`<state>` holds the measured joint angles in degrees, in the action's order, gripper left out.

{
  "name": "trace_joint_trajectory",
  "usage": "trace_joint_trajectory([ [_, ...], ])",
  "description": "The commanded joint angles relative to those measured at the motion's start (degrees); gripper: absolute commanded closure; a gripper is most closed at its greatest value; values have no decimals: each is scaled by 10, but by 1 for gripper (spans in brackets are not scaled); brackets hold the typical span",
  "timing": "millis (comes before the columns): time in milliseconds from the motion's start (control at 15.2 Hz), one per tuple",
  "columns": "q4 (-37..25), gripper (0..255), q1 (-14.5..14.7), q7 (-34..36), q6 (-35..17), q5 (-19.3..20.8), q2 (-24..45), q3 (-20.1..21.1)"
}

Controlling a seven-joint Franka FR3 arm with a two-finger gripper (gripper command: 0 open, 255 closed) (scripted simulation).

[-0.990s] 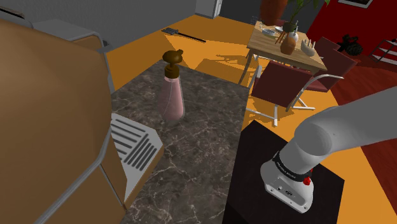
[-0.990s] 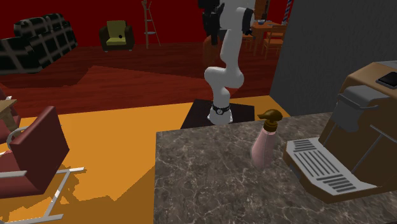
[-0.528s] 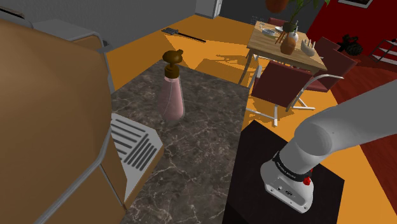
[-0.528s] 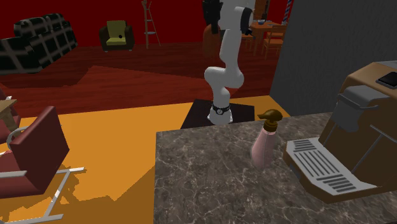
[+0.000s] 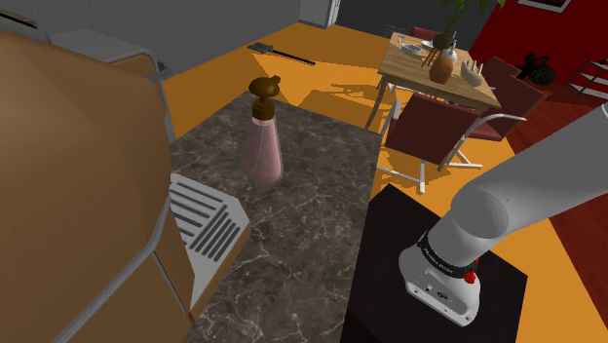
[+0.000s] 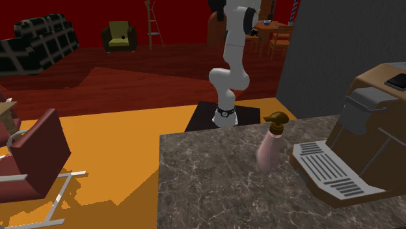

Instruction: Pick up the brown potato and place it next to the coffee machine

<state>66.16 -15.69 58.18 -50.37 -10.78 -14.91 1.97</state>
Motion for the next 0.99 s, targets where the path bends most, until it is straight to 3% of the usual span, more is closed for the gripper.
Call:
trace_joint_trajectory([
  [0,-12,255,4,19,9,-5,0,11],
  [462,40,255,27,133,-7,-41,-56,85],
  [924,48,255,45,253,-21,-81,-76,168],
])
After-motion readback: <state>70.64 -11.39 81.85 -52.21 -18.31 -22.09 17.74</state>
